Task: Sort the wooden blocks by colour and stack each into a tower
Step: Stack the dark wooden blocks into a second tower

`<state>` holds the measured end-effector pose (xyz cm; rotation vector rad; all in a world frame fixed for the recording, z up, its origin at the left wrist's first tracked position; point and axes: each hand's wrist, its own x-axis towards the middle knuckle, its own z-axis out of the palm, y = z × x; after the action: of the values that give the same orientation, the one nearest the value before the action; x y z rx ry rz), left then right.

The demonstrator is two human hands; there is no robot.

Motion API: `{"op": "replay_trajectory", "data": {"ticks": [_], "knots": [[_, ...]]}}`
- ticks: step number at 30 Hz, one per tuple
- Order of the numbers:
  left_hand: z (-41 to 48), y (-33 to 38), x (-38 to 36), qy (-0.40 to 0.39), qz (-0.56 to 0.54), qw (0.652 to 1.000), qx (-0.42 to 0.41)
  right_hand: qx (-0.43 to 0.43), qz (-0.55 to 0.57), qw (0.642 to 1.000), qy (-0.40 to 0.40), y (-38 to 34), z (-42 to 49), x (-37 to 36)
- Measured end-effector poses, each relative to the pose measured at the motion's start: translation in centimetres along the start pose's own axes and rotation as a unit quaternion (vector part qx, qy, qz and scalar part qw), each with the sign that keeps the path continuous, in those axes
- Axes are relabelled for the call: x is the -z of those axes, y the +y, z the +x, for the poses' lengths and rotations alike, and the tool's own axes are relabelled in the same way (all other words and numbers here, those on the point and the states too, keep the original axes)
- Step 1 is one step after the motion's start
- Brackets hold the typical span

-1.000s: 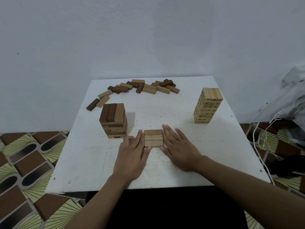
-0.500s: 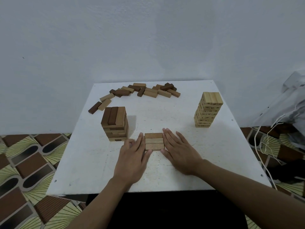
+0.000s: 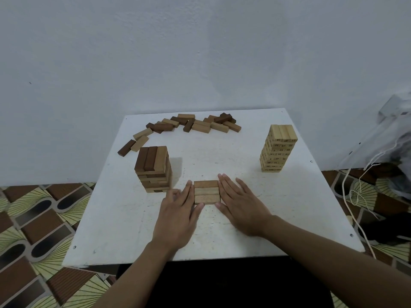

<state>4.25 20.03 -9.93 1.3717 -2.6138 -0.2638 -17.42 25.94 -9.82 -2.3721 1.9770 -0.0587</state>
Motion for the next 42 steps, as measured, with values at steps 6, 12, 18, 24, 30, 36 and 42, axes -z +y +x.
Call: {"op": "replay_trajectory", "data": {"ticks": [6,12,18,24,30,36,42], "knots": [[-0.1,-0.1,0.1,-0.005,-0.002,1.0,-0.002,-0.003,0.011,1.0,0.001,0.1,0.1,-0.2],[-0.1,-0.1,0.1,-0.002,-0.021,1.0,0.006,-0.004,0.002,1.0,-0.008,0.1,0.1,-0.1],[0.0,-0.3,0.2,-0.004,-0.048,0.999,0.011,-0.006,0.01,1.0,-0.014,0.1,0.1,0.2],[-0.2,0.0,1.0,-0.005,-0.121,0.992,-0.022,-0.032,0.146,0.988,-0.025,0.2,0.1,1.7],[0.9,0.3,2.4,-0.031,-0.148,0.988,-0.032,-0.029,0.213,0.977,0.012,0.8,1.1,4.1],[1.9,0.8,2.9,-0.038,-0.216,0.976,0.014,-0.08,0.224,0.971,0.018,0.2,1.2,4.9],[-0.1,0.9,1.9,-0.035,-0.2,0.979,0.023,-0.058,0.112,0.989,-0.077,-0.2,-0.7,2.5]]}}
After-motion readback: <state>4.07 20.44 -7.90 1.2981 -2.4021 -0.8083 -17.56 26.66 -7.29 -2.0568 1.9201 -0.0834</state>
